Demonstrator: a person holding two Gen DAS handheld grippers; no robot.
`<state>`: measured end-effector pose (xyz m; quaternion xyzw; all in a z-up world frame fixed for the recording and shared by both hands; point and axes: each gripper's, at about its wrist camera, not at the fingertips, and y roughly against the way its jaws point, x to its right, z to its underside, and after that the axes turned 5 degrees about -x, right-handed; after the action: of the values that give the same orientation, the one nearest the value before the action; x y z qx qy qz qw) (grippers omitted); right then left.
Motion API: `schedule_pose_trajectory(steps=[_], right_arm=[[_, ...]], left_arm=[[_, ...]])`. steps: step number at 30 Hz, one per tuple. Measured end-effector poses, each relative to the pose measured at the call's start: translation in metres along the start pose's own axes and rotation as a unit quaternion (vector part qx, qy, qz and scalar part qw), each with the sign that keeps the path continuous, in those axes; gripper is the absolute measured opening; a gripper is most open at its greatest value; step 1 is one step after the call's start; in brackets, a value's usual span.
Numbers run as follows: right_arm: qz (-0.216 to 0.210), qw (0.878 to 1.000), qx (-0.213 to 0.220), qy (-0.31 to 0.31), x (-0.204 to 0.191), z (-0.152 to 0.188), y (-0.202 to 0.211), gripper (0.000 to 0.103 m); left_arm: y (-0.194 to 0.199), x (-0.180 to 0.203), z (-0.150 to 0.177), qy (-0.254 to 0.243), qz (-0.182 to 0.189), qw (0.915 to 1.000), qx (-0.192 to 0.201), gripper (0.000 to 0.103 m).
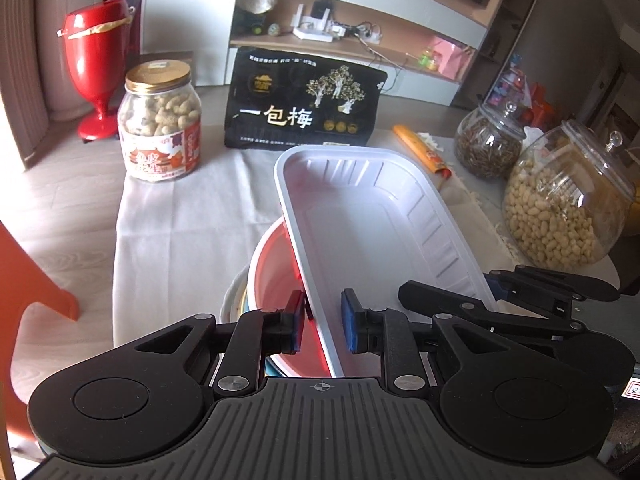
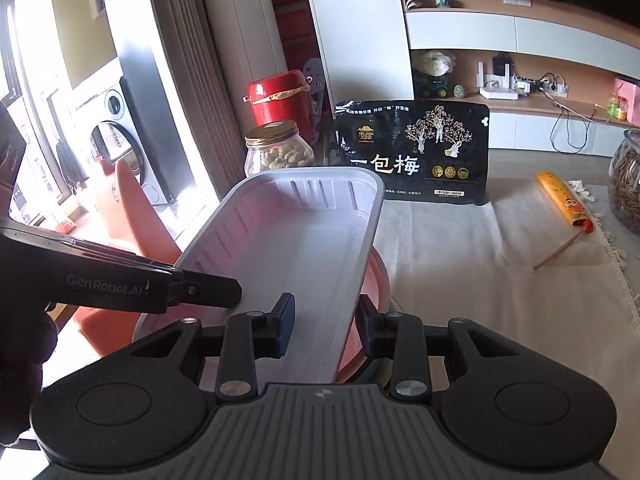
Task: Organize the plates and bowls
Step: 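Lower the tray onto the white bowl atop the stack with the left gripper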
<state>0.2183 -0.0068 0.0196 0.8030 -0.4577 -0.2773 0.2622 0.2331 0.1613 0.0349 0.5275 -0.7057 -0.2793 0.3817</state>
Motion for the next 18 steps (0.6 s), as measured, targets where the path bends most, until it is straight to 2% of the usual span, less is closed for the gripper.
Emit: schedule_pose_trajectory(steps=[7, 12, 14, 18], right_arm=[[-0.014, 1.0, -0.004, -0.022, 0.01, -0.002, 0.006, 0.033], [-0.01, 0.999, 0.004, -0.03, 0.015, -0.005, 0.008, 0.033], [-0.011, 0.999, 0.007, -0.04, 0.018, -0.007, 0.009, 0.033], [-0.037, 0.998, 0.003, -0.057, 0.022, -0.011, 0.009, 0.034]], left_arm=[[0.013, -0.006, -0.006, 0.015, 0.026, 0.9995, 0.009, 0.023], [0.029, -0.016, -0.012, 0.037, 0.016, 0.9987, 0.032, 0.023], [0.029, -0.018, -0.012, 0.042, 0.016, 0.9985, 0.032, 0.022], [0.023, -0.019, -0.012, 0.043, 0.046, 0.9979, 0.016, 0.021]])
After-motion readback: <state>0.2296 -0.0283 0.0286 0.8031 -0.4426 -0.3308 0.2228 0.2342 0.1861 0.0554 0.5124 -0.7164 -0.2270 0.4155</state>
